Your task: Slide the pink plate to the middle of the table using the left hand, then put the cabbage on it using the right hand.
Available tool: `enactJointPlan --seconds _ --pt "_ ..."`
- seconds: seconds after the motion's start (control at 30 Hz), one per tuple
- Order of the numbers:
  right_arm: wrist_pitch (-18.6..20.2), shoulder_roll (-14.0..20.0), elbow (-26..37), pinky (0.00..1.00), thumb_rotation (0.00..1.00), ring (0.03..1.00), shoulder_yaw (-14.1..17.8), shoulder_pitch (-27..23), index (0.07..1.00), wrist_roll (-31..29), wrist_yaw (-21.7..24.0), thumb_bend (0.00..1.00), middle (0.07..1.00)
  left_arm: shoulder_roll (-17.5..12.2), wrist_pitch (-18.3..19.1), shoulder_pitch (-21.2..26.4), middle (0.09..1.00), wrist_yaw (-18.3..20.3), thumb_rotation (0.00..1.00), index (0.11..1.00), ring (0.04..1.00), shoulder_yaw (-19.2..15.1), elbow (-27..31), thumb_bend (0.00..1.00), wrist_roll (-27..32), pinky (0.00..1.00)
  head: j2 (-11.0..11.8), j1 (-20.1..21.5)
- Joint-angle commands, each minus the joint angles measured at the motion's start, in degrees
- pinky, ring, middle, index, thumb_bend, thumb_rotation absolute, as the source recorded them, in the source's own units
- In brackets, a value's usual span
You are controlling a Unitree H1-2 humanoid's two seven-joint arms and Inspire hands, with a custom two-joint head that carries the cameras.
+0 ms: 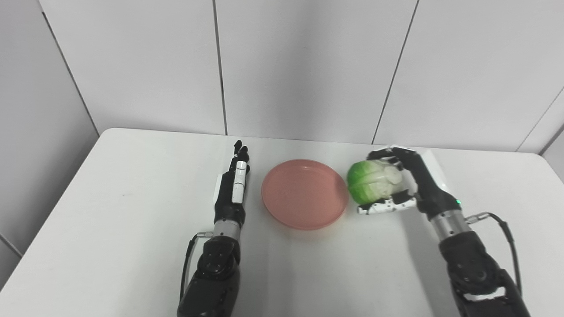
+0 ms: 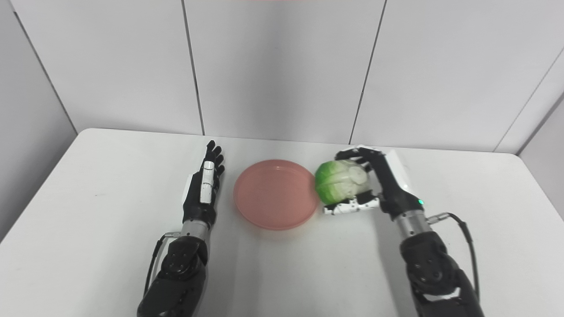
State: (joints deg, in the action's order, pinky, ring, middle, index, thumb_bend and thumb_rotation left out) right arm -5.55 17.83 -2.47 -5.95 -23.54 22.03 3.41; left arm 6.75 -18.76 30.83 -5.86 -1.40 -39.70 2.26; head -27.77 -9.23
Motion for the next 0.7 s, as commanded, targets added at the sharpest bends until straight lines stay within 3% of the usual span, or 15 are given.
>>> enactJointPlan --seconds 0.0,0.27,0.67 --pt "0.3 -0.8 1.4 0.34 0.00 0.410 -0.7 -3.5 0.521 1.1 -0.1 0.52 0.483 -0.4 -1.8 2.1 1.000 -0.3 1.00 1.000 1.000 0.4 0.1 0.74 -1.3 1.00 0.0 -0.1" --pt "2.2 -4.1 -0.2 0.33 0.00 0.406 -3.9 -6.8 0.519 4.3 1.4 0.51 0.494 -0.3 -1.9 1.7 1.000 0.0 1.00 1.000 1.000 0.3 0.2 0.74 -1.2 1.00 0.1 0.2" --pt "1.8 -6.9 -10.2 0.31 0.00 0.397 -9.7 -12.7 0.519 10.8 1.0 0.51 0.503 -0.1 -1.5 0.2 1.000 0.7 1.00 1.000 1.000 1.3 1.9 0.74 -1.8 1.00 -0.3 1.0"
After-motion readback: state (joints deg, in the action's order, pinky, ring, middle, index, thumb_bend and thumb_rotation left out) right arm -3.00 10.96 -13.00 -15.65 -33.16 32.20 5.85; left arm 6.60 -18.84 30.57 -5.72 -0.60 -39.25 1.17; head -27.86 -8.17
